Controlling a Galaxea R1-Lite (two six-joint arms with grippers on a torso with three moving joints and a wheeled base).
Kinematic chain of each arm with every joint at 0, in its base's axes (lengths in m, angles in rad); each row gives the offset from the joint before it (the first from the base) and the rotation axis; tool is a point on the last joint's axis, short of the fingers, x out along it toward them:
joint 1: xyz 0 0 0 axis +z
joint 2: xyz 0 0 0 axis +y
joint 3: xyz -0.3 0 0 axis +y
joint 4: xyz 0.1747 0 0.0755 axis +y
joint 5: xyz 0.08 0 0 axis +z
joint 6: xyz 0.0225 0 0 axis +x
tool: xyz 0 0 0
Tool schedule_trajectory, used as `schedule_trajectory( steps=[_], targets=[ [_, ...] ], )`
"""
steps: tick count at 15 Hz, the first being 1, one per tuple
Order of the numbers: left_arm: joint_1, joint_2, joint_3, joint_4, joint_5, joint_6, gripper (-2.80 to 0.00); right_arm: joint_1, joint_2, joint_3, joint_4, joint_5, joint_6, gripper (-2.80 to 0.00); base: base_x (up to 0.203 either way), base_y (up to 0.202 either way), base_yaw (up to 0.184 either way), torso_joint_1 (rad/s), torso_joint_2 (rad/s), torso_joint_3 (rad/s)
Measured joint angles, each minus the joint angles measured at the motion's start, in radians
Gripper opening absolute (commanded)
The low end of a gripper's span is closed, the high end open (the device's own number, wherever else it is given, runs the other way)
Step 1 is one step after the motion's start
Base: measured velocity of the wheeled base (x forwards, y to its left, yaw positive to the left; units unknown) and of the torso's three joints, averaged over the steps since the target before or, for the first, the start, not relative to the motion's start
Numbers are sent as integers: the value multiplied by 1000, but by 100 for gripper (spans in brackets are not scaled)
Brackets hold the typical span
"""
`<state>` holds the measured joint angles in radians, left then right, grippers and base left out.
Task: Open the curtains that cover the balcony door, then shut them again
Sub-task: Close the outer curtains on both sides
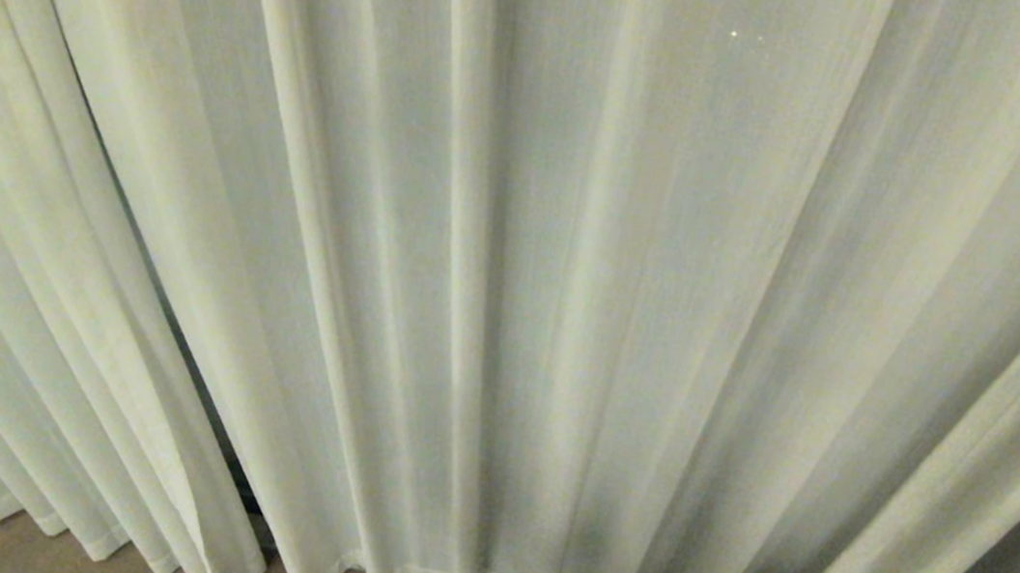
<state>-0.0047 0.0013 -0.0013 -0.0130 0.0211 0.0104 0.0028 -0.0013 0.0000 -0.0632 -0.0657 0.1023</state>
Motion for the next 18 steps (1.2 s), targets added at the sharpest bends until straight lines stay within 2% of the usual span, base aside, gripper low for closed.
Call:
schedule_trajectory(
  steps=[7,13,15,18],
  targets=[
    [0,0,0,0,0,0,-280,-1,7,-4,-6,9,-24,-280,0,0,0,0,0,0],
    [0,0,0,0,0,-1,-280,-13,142,-149,-33,37,-2,-280,0,0,0,0,0,0],
    [0,0,0,0,0,-1,-280,-63,249,-205,-89,35,30,-280,0,0,0,0,0,0],
    [0,0,0,0,0,-1,-280,-239,436,-334,-154,37,63,-280,0,0,0,0,0,0]
  ],
)
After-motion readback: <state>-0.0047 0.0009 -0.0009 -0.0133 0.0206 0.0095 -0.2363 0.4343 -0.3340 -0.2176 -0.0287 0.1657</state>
